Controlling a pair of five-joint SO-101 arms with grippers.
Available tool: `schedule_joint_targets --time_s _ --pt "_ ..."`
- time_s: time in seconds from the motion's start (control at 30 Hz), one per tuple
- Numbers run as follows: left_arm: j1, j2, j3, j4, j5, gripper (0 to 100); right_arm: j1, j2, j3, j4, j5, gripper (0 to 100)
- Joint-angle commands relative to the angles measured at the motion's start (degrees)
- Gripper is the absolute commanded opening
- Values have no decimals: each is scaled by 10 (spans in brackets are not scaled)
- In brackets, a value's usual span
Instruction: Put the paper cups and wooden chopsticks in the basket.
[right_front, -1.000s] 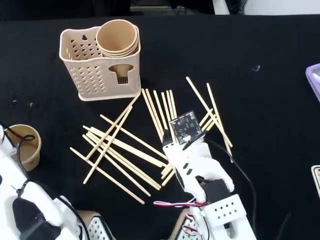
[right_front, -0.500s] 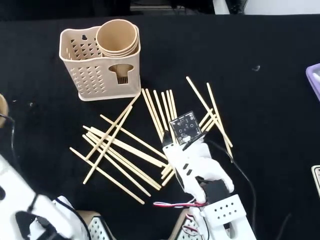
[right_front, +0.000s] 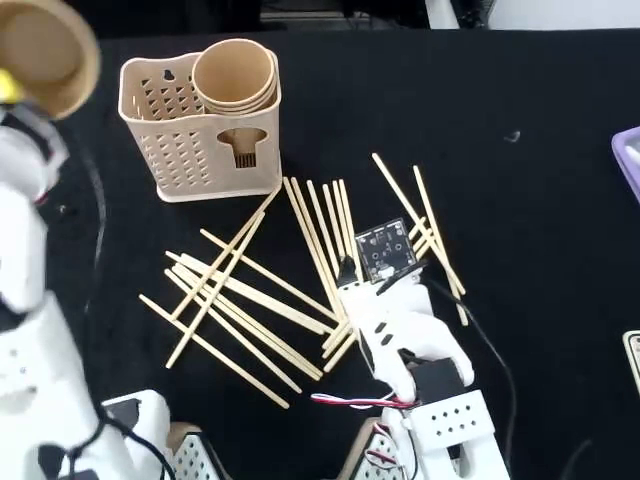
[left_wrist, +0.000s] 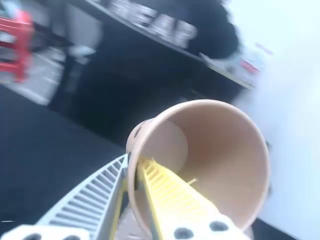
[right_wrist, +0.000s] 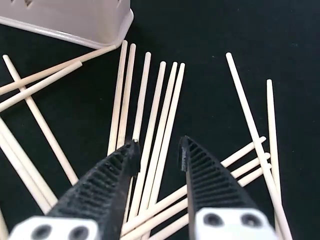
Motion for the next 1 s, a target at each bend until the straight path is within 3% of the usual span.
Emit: schedule_joint_targets --time_s 0.0,0.1,0.43,0.87,0.97 --pt "75 45 -43 -25 4 30 9 -4 -5 -16 0 138" --pt "129 98 -63 7 3 30 8 -4 -4 -16 0 138" --pt "183 250 -182 32 3 33 6 -5 -5 -16 0 138" --pt "189 335 -192 71 3 34 6 -5 -5 -17 1 138" --pt "189 346 -192 69 4 79 6 -5 -4 -17 1 138"
